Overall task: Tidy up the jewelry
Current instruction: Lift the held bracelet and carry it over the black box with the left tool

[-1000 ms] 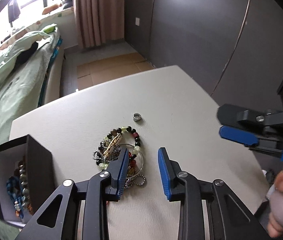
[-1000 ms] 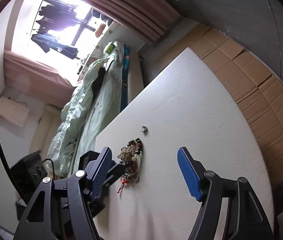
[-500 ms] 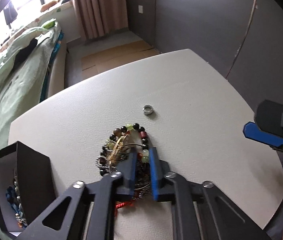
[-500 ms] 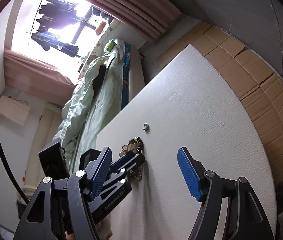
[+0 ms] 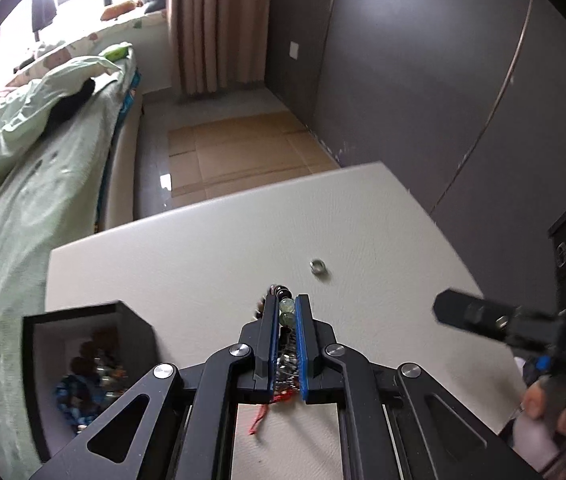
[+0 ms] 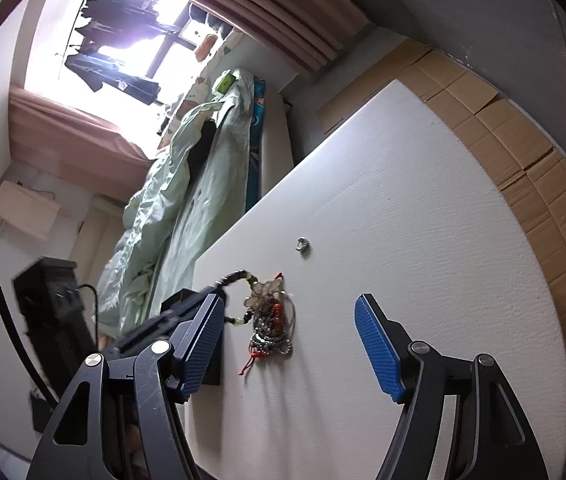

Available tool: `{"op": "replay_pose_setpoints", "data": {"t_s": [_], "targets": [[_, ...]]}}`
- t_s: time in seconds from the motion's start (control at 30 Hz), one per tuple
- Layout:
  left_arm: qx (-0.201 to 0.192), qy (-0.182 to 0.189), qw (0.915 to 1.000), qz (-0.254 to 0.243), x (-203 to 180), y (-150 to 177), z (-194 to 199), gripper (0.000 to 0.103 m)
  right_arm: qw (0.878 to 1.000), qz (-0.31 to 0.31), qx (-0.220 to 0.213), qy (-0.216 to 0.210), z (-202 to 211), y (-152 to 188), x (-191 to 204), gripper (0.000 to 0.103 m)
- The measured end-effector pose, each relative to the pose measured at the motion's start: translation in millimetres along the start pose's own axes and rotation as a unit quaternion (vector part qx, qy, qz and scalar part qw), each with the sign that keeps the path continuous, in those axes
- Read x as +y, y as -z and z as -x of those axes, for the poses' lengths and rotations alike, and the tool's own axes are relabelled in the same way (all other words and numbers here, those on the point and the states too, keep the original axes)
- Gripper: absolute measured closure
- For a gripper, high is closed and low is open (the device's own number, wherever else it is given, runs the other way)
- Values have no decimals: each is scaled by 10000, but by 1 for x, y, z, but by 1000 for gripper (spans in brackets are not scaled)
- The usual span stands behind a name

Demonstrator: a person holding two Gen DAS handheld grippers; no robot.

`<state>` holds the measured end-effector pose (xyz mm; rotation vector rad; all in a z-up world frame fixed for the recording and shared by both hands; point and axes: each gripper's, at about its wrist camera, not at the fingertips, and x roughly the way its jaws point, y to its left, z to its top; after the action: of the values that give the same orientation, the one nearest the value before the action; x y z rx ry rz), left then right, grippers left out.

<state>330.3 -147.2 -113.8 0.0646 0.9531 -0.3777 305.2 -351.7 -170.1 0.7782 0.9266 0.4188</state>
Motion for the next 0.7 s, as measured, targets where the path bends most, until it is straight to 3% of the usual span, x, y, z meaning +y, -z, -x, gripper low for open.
{"op": "replay_pose_setpoints", "data": {"t_s": [0.53,0.7], "targets": [[-578,105,9976,364,33,2,58,95,9975,503,472,131,-40,9,31,35],[-689,103,9965,465,48,5,71,95,9977,395,555,4,-59,6,38,46]]}}
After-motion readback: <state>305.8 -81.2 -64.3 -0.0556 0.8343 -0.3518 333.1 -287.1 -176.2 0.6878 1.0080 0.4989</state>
